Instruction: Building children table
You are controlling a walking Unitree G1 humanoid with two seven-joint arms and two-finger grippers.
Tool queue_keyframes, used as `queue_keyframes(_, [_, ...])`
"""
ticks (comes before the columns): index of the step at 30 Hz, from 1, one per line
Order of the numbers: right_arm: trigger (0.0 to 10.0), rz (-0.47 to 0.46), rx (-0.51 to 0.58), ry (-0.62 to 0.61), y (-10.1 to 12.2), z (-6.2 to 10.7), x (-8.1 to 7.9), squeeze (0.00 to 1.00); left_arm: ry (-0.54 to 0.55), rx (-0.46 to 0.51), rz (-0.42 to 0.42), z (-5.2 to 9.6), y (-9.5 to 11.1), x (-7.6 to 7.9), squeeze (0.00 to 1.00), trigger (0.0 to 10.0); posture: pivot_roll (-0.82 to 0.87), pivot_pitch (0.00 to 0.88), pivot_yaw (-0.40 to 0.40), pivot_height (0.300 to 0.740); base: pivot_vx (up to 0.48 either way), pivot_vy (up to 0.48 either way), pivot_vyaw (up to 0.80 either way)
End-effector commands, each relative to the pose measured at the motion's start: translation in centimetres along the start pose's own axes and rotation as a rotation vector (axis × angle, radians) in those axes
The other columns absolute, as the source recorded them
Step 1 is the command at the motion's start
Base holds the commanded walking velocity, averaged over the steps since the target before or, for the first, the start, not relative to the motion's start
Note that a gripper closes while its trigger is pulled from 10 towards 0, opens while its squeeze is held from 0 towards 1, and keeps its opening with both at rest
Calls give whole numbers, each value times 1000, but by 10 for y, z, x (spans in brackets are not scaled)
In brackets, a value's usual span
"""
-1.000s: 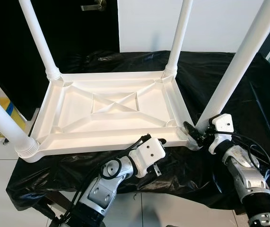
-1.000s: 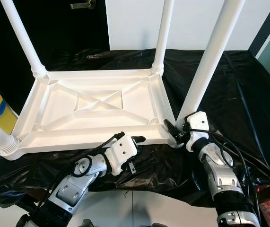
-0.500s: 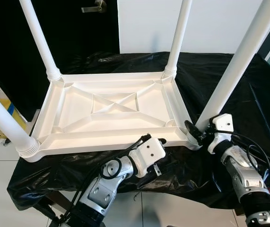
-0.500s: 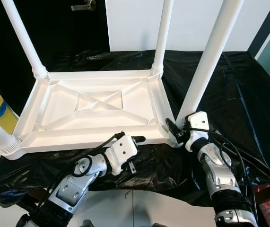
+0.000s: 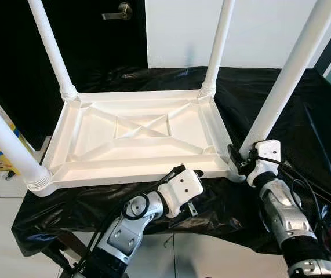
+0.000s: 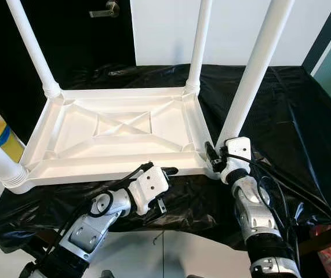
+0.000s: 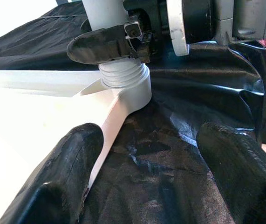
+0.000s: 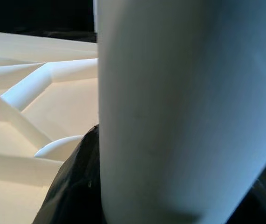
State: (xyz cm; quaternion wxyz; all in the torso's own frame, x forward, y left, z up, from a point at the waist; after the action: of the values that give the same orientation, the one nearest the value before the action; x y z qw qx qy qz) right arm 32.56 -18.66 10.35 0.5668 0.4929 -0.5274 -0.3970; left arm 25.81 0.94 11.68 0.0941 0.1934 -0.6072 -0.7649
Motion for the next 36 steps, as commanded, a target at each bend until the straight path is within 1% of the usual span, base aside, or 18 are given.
queue_keyframes(1, [10000, 13, -148, -19, -30, 11, -3, 0, 41, -5, -17, -2, 0, -2, 0, 10000, -11, 15, -41, 740, 0, 0, 0])
queue_keyframes(6, [10000, -14, -148, -70, -30, 12, -10, 0, 41, -3, -19, -3, 0, -3, 0, 10000, -16, 14, -40, 740, 0, 0, 0])
queue_keyframes(7, [10000, -28, -149, -102, -29, 13, -14, 0, 40, -3, -19, -3, 0, -3, 0, 10000, -18, 14, -39, 740, 0, 0, 0])
queue_keyframes(11, [10000, -38, -152, -137, -29, 13, -16, 0, 40, -3, -20, -3, 1, -4, 0, 10000, -20, 14, -39, 740, 0, 0, 0])
queue_keyframes(13, [10000, -54, -160, -181, -29, 14, -18, 0, 41, -2, -21, -3, 1, -5, 0, 10000, -22, 16, -38, 740, 0, 0, 0])
queue_keyframes(15, [10000, -69, -171, -256, -29, 16, -17, 0, 43, -2, -21, -3, 1, -5, 0, 10000, -23, 19, -39, 740, 0, 0, 0])
queue_keyframes(16, [10000, -69, -171, -256, -29, 16, -17, 0, 43, -2, -21, -3, 1, -5, 0, 10000, -23, 19, -39, 740, 0, 0, 0])
queue_keyframes(18, [10000, -79, -204, -416, -32, 23, -11, 0, 45, 0, -19, -4, 1, -5, 0, 10000, -26, 23, -39, 740, 0, 0, 0])
queue_keyframes(19, [10000, -79, -216, -467, -33, 25, -9, 0, 45, 1, -18, -4, 1, -4, 0, 10000, -26, 24, -39, 740, 0, 0, 0])
queue_keyframes(20, [10000, -79, -216, -467, -33, 25, -9, 0, 45, 1, -18, -4, 1, -4, 0, 10000, -26, 24, -39, 740, 0, 0, 0])
queue_keyframes(21, [10000, -86, -230, -503, -34, 27, -9, 0, 44, 2, -17, -4, 1, -4, 0, 10000, -27, 26, -38, 740, 0, 0, 0])
queue_keyframes(23, [10000, -86, -240, -538, -34, 28, -7, 0, 43, 2, -16, -4, 1, -3, 0, 10000, -31, 28, -36, 740, 0, 0, 0])
queue_keyframes(27, [10000, -77, -240, -563, -33, 28, -5, 0, 40, 3, -15, -5, 1, -3, 0, 10000, -31, 27, -35, 740, 0, 0, 0])
queue_keyframes(35, [10000, -64, -240, -577, -31, 29, -5, 0, 39, 2, -16, -4, 1, -4, 0, 10000, -33, 30, -35, 740, 0, 0, 0])
queue_keyframes(36, [10000, -74, -234, -577, -31, 28, -5, 525, 39, 1, -15, -4, 1, -4, 0, 10000, -33, 30, -35, 740, 0, 0, 0])
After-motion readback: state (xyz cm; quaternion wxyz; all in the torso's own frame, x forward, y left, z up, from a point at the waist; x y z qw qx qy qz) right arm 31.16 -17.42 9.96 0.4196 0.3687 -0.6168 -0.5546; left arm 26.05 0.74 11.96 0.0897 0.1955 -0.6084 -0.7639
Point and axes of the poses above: a point about 5 cm out from each wrist's last joint towards the gripper, its own z axis pointing back from the gripper into the wrist, its own y axis along the axis of the wrist's last joint, x = y × z, the point moved 2 cm from there along -z, pointing out of the wrist towards the gripper, and after that the axes turned 8 degrees about z, right-handed, at the moved point
